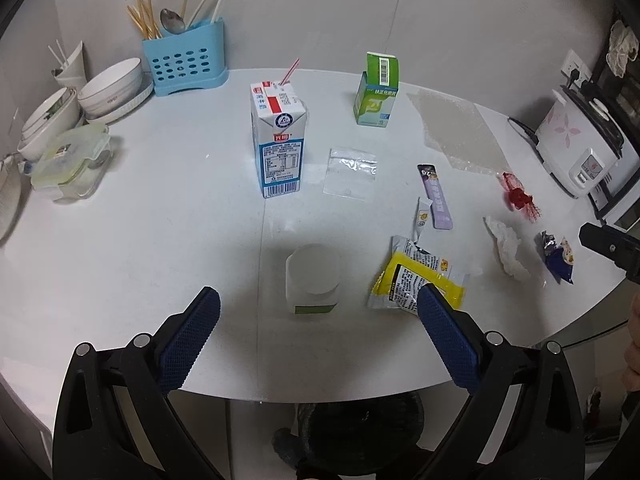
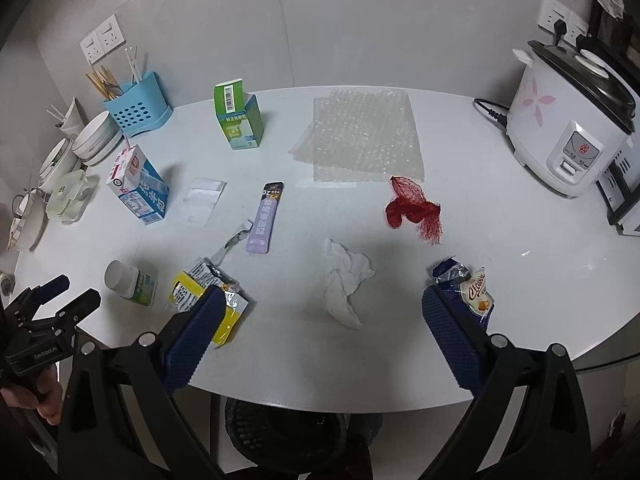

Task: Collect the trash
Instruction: 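Grasp the crumpled white tissue with the right tool while the left tool grasps the white pill bottle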

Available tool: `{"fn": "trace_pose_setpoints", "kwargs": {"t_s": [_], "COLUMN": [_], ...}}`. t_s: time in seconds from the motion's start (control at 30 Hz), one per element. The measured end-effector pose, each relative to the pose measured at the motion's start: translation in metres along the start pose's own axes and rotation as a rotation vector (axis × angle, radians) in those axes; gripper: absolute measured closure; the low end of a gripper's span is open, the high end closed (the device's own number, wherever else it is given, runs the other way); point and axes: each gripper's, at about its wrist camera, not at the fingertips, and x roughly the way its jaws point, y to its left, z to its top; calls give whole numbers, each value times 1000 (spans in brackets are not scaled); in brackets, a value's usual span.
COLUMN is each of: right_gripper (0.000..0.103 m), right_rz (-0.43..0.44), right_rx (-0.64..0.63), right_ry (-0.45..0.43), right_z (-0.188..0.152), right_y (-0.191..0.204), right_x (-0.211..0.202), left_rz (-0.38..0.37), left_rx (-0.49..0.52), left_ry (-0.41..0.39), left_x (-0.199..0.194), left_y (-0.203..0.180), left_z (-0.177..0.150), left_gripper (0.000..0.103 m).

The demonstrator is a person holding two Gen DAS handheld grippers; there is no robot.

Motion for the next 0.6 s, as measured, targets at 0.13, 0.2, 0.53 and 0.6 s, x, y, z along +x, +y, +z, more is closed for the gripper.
{"fn": "trace_pose_setpoints", "kwargs": {"t_s": [0.13,0.2,0.53,0.6], "right_gripper": [12,14,38,41], "right_rz": [1,26,66,60], "right_rx": [8,33,136,143], "right_ry": [59,93,273,293], "right_z": [12,19,26,26], "right_y": [-8,-15,-28,-26], "right_x": [23,35,103,112], "left_rz": [-14,-4,21,34], "left_rx": [-28,-25,-32,-18], "left_ry": [43,47,96,105], "left_x": [18,24,53,58], "left_y": [3,3,6,4], "left_z": [-2,-2,1,1], "left_gripper": [8,8,19,22]}}
